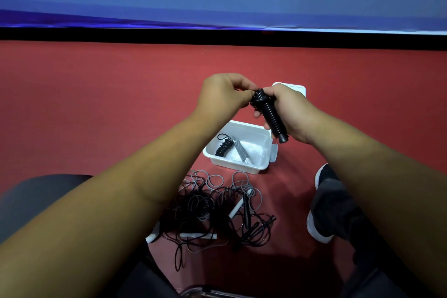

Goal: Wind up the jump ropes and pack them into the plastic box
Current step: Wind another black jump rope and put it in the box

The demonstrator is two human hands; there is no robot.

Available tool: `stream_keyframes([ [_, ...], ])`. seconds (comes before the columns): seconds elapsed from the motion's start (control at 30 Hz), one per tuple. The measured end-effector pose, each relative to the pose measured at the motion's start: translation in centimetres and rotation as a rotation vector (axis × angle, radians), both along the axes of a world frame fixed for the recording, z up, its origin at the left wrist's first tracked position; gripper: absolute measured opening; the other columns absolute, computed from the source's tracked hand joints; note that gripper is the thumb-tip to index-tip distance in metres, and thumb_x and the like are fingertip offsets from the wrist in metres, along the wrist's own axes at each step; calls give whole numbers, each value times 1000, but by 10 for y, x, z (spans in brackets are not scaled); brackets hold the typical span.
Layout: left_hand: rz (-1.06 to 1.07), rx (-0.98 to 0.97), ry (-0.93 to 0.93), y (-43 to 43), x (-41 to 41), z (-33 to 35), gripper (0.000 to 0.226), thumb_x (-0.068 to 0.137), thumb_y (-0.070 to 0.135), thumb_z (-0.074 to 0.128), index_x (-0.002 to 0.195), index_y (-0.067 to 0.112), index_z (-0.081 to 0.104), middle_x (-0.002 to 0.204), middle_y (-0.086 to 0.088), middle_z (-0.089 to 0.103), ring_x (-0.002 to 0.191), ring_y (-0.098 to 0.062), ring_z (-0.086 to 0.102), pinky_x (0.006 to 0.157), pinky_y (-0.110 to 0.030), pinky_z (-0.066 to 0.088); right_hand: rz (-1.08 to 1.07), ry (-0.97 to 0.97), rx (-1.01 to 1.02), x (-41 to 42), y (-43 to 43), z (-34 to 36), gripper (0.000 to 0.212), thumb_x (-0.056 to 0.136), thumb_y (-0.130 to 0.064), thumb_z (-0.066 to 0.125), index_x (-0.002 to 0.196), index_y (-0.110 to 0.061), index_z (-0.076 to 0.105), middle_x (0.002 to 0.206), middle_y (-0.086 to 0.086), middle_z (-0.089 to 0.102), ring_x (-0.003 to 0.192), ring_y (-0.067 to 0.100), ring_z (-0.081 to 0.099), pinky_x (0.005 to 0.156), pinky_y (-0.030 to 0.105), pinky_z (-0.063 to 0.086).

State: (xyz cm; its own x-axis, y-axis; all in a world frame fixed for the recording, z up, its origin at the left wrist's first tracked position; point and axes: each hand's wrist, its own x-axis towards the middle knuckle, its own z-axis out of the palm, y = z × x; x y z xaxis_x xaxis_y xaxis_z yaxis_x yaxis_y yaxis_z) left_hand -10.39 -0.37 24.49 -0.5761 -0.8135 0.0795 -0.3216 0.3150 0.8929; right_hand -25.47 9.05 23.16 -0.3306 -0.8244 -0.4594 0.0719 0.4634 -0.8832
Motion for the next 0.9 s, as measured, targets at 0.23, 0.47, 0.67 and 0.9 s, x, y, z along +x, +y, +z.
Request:
stream_keyframes([
  [0.23, -330, -572, -489, -5, 6, 21, 19, 101, 21, 60, 108, 18, 78, 91, -1, 75, 86, -23, 69, 83, -37, 53, 80, -28, 51, -4, 4, 1, 47, 101, -41, 45, 111, -4, 73, 86, 14, 72, 54, 24, 53, 50, 32, 43],
  [0.47, -429, -518, -835, -1, -6, 23, 23, 104, 18, 51, 115, 18, 72, 100, -2, 76, 98, -25, 72, 87, -34, 56, 138, -29, 91, -4, 10, -3, 46, 103, -40, 45, 113, -3, 70, 80, 14, 65, 51, 24, 48, 45, 26, 35],
  [0.67, -364, -709, -669, 0, 6, -1, 23, 104, 28, 53, 114, 13, 68, 100, -11, 67, 88, -33, 65, 79, -47, 54, 140, -73, 68, -2, 14, -4, 40, 103, -39, 43, 108, -7, 67, 79, 14, 61, 49, 22, 46, 44, 25, 35],
  [0.9, -253, -567, -425, -5, 11, 3, 17, 97, 30, 60, 102, 17, 69, 86, -3, 71, 79, -25, 66, 74, -41, 54, 157, -175, 22, -3, 9, -3, 41, 104, -43, 42, 103, -9, 65, 81, 10, 62, 51, 19, 46, 45, 24, 33],
])
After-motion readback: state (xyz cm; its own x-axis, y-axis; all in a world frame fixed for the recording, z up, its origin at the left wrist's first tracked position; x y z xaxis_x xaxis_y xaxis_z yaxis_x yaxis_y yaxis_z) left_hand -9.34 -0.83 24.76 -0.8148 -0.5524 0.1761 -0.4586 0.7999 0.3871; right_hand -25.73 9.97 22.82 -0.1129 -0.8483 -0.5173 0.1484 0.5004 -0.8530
